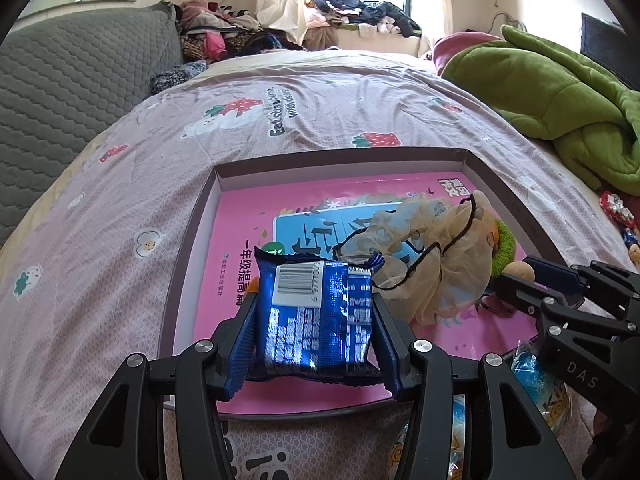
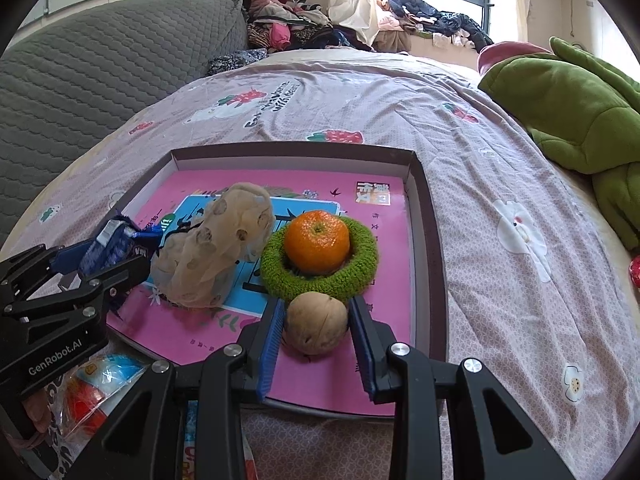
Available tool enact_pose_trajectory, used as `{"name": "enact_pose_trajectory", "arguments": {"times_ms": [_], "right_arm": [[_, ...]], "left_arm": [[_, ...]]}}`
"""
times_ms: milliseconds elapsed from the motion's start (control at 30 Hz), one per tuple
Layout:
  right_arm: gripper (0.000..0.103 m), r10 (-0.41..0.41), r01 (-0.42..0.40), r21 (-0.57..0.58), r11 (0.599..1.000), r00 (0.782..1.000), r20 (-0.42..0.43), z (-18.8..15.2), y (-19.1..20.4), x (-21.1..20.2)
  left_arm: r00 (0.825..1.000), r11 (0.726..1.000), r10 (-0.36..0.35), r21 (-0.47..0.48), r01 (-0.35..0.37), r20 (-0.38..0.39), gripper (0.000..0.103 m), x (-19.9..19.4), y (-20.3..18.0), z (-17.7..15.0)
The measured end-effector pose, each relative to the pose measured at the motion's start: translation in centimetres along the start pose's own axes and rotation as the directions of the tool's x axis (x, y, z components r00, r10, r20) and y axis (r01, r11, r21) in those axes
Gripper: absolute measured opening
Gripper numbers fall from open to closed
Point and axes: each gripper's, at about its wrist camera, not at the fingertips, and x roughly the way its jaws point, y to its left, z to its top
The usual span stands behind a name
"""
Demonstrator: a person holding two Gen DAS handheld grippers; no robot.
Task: Organize objects
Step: 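Open the right gripper to drop the walnut while the left releases the blue packet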
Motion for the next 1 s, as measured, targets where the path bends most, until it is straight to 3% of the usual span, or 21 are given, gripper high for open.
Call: {"name": "enact_pose_trajectory", "arguments": {"times_ms": [633, 1000], "right_arm": [[0.034, 0.004, -0.004, -0.001, 1.000, 0.999, 0.046, 0.6, 0.3, -1.7], [0.034, 0.017, -0.016, -0.006, 1.000, 0.998, 0.068, 0.8, 0.6, -3.0]], "left_arm": [[1.000, 1.000, -0.008, -0.015, 0.008, 0.006, 0.056, -1.0, 0.2, 0.1], [1.000, 1.000, -0.004, -0.027, 0.005, 0.024, 0.062, -2.2, 0.4, 0.5]]}}
